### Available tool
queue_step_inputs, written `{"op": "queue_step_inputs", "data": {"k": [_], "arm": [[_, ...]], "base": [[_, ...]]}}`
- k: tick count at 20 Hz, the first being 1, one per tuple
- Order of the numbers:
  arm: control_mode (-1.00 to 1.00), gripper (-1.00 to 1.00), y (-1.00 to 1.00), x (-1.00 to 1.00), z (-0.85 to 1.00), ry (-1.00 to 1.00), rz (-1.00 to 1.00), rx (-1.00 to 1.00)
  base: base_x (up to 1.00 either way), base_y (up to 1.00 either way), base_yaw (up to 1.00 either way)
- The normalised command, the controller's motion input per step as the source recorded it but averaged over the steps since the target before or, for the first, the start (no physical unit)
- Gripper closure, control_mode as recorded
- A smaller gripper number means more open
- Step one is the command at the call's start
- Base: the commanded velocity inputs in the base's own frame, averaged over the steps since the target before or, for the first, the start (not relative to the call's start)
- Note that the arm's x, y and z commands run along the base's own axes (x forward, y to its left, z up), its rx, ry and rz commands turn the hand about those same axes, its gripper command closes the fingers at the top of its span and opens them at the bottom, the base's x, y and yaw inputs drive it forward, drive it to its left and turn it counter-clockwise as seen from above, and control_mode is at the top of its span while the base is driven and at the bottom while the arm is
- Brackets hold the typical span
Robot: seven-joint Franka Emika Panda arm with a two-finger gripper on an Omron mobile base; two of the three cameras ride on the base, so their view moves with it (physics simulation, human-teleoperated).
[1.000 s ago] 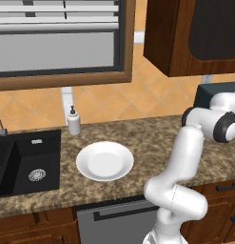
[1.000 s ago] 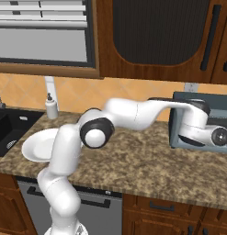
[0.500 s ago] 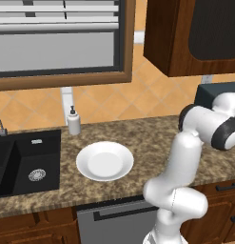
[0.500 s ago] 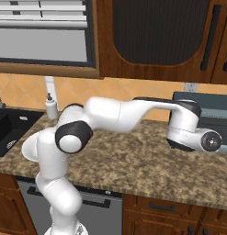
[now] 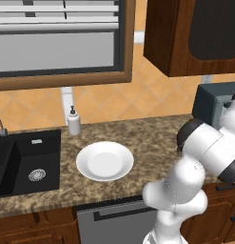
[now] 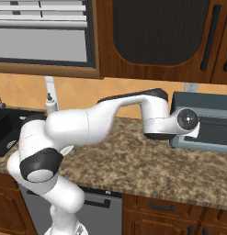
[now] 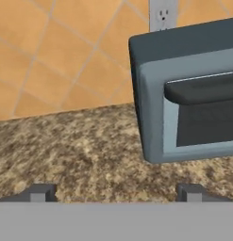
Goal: Pick up the kebab skewer and baguette bread, and place them inside the toaster oven. Close the toaster oven door and start by setting the timer.
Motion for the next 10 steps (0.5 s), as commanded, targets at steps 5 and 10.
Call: {"op": "queue_step_inputs", "data": {"k": [5,10], "arm": [[-1.0,-1.0,1.0,-0.27,0.55,0.16,0.0,0.0],[-1.0,-1.0,1.0,-0.55,0.45,0.1,0.0,-0.02]], "base": [[0.0,0.0,0.0],[0.0,0.0,0.0]]}}
